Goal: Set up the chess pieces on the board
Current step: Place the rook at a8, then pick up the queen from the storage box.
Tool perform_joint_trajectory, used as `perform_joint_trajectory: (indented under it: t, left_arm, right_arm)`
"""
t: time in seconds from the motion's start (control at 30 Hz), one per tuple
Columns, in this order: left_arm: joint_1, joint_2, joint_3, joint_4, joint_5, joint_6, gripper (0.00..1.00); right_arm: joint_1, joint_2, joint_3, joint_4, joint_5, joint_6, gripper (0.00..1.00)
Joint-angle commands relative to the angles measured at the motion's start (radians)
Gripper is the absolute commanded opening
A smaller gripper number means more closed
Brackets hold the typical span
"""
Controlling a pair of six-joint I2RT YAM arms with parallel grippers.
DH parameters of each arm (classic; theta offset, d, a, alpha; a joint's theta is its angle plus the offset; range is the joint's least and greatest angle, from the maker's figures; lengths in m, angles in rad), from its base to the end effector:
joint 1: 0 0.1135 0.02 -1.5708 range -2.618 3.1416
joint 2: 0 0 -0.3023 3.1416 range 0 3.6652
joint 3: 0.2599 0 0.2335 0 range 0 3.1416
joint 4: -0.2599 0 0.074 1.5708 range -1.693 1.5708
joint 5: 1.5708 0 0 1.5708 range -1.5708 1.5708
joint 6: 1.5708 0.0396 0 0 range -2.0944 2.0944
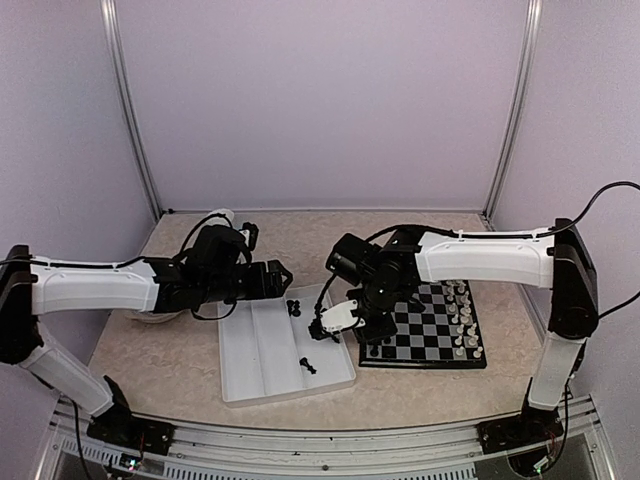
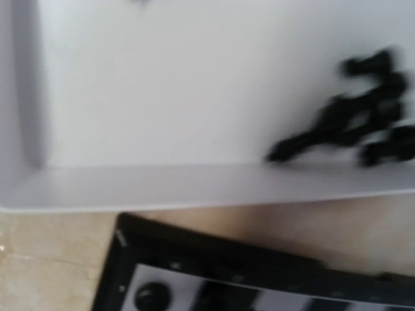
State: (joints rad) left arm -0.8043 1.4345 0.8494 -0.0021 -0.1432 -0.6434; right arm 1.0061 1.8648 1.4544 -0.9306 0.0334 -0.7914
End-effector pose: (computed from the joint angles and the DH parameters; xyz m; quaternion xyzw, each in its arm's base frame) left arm 0.2083 -0.2082 0.2757 0.0370 0.8791 -0.2647 0.3947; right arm 0.1961 0.3071 0.2572 -0.7761 0.6199 -0.0042 0.1157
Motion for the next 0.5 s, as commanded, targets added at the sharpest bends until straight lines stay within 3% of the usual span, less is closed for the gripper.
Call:
perform_joint_trajectory:
  t: [0.0,0.2,0.33,0.47]
  left_arm:
    - [-0.069,0.087,0.142,-0.147,-0.008,0.180,0.88]
    - [-0.131,0.241,0.290,-0.339,0.001,0.435,0.82]
    - [-0.151,0.340,0.380,-0.462,0.062,0.509,0.74]
    - [-0.219,0.401,0.421,-0.555,0.025,0.532,0.71]
  right_arm:
    - [-0.027,-0.094,0.026,0.024,-0.077,0.006,0.27]
    - [-0.134,-0.239,-0.084,0.148,-0.225,0.051,0.27]
    - [-0.206,-0.362,-0.201,0.240,-0.300,0.102,0.26]
    - [-0.250,-0.444,-0.305,0.292,-0.320,0.119,0.26]
